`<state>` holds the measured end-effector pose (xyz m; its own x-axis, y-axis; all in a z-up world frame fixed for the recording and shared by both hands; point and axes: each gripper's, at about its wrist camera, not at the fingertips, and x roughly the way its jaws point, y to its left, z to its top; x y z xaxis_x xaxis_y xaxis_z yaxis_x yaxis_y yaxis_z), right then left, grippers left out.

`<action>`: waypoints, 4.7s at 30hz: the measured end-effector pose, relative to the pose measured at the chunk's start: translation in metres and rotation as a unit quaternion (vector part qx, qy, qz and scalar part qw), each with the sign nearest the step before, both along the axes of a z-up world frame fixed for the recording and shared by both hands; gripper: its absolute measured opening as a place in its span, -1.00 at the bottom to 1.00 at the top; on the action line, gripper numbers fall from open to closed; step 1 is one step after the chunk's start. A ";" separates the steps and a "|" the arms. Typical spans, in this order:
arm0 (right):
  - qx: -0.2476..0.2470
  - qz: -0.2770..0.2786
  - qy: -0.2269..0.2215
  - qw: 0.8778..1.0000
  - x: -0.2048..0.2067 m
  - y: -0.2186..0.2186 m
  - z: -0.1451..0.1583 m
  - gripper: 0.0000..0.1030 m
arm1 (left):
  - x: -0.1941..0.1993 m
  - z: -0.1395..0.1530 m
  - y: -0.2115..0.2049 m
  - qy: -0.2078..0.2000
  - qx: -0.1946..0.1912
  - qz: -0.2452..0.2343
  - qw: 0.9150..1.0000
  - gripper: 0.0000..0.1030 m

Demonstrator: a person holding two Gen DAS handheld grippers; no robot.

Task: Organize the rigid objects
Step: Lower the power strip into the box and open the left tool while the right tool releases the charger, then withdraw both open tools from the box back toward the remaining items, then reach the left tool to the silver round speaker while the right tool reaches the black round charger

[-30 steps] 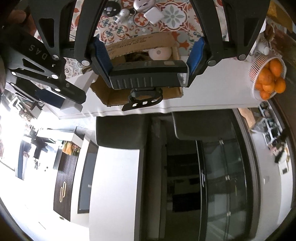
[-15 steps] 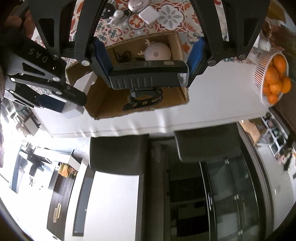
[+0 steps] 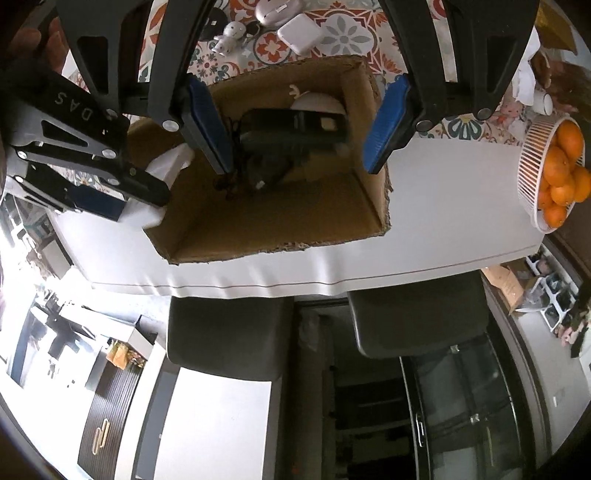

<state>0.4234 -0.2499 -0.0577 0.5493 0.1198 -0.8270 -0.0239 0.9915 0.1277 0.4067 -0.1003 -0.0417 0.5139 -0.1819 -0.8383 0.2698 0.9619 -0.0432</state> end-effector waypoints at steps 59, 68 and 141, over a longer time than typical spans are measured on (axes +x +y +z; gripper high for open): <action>-0.070 -0.053 -0.118 0.989 -0.164 0.010 0.026 0.37 | -0.155 0.017 0.034 -0.126 0.034 0.056 0.990 0.88; -0.058 -0.048 -0.102 0.992 -0.176 0.011 0.003 0.37 | -0.168 -0.009 0.038 -0.108 0.020 0.058 0.992 0.88; -0.032 0.021 0.078 0.996 -0.153 0.017 -0.177 0.23 | -0.139 -0.177 0.012 0.056 0.020 -0.058 0.997 0.57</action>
